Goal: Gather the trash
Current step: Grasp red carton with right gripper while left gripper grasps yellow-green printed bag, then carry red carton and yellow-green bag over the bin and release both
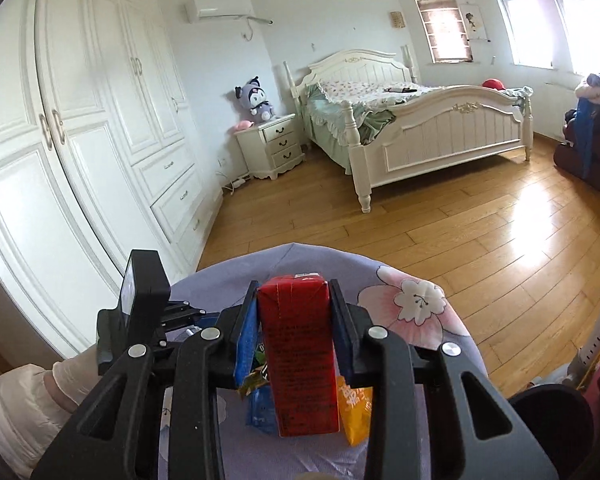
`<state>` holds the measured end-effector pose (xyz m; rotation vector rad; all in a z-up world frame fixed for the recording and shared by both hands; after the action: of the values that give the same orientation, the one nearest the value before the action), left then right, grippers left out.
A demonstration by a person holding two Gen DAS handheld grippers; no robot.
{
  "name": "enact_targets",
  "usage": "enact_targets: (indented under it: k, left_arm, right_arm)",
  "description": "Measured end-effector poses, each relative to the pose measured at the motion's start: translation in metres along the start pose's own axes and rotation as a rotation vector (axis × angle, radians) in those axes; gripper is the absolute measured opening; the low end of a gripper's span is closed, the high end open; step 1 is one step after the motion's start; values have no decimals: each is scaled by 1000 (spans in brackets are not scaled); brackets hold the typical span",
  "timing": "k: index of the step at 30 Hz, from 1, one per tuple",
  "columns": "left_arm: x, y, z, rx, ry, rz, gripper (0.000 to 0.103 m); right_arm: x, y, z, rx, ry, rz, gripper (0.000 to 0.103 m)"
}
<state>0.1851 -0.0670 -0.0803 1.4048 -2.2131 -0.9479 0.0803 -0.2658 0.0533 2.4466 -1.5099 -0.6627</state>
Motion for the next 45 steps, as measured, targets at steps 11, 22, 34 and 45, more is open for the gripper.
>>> enact_targets:
  k: [11,22,34,45]
  left_arm:
    - [9,64,-20,203,182,66,15]
    - [164,96,-49,289,77,236,15]
    - [317,69,-52,261,-95,425,15]
    - [346,38,-44,188,-112,469,15]
  right_arm:
    - [18,26,29,36,-123,49,33]
    - [74,95,59,143,-64,348,33]
    - [149,148,101,127,-69,587,33]
    - [175,148,124,73,-6,687,33]
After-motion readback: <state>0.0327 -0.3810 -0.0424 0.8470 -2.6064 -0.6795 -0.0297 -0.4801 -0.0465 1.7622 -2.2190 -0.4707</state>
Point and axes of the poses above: each gripper's, at about its wrist camera, not at the fingertips, and y roughly against the way its jaws point, x to its right, z to its underside, the point moved 5 cm from there along -y, roughly the way its jaws point, and after that the axes turned 6 degrees about x, right-handed, at the moved point
